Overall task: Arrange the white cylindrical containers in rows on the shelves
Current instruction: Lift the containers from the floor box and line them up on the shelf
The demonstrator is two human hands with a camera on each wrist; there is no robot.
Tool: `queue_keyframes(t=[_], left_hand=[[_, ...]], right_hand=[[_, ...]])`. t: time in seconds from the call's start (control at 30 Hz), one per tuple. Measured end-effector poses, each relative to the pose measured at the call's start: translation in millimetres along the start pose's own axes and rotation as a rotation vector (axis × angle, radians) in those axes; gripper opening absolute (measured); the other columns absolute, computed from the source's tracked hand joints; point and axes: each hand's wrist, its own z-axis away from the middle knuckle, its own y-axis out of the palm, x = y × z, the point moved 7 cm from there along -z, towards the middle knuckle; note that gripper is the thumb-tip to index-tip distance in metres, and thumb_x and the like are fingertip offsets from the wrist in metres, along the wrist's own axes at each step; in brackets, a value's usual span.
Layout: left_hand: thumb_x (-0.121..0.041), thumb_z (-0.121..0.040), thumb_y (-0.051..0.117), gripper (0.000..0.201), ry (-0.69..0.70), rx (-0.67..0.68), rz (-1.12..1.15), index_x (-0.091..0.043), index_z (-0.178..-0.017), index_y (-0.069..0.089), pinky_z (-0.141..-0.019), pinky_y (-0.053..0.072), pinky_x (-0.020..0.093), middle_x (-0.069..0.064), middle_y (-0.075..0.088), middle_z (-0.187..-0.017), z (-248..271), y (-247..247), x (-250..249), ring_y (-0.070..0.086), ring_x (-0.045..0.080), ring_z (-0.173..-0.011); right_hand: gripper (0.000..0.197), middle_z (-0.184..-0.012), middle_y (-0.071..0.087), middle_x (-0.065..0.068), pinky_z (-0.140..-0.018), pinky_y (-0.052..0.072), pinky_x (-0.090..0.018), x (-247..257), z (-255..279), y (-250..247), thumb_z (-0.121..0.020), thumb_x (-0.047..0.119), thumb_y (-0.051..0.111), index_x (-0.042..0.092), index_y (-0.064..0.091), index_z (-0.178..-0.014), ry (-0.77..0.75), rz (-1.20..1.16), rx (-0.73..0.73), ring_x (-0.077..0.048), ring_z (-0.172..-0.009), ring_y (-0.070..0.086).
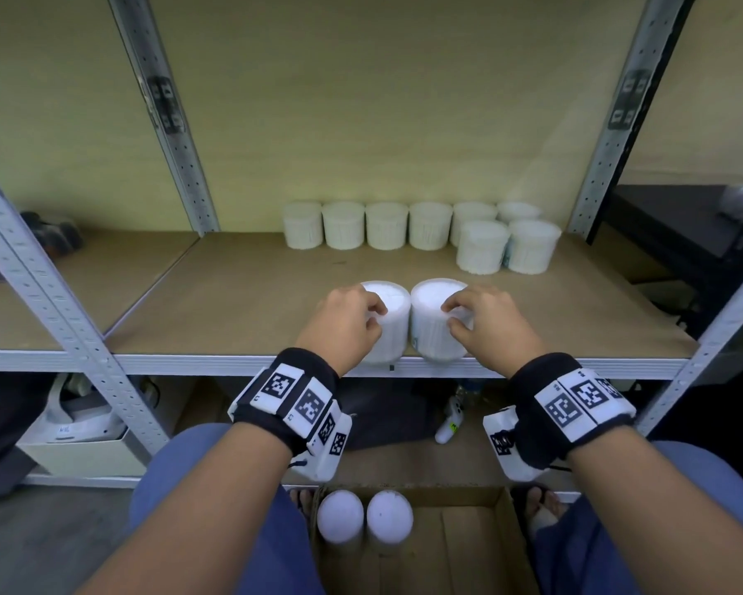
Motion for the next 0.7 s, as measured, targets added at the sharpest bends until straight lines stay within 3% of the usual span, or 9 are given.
queue_keyframes(t=[0.57, 0.7], left_hand=[[-0.006, -0.090, 0.054, 0.027, -0.026, -0.028, 0.059, -0.014, -0.109, 0.071, -0.091, 0.042, 0.021, 0.004, 0.067, -0.118, -65, 12, 17, 0.061, 0.019, -0.111], [-0.005, -0.091, 0.052, 0.028, -0.033, -0.023, 0.065, -0.012, -0.112, 0.070, -0.095, 0.044, 0.023, 0.006, 0.068, -0.120, -91, 15, 20, 0.062, 0.018, -0.111]], right_hand=[[0.024, -0.119, 0.064, -0.006, -0.097, 0.041, -0.030, -22, -62, 16, -0.089, 0.015, 0.058, 0.014, 0.068, -0.111, 0.024, -0.034, -0.004, -0.023, -0.117, 0.053], [0.025, -0.121, 0.063, -0.006, -0.097, 0.044, -0.031, -30, -85, 17, -0.089, 0.017, 0.058, 0.015, 0.068, -0.112, 0.041, -0.023, -0.007, -0.023, -0.114, 0.057]])
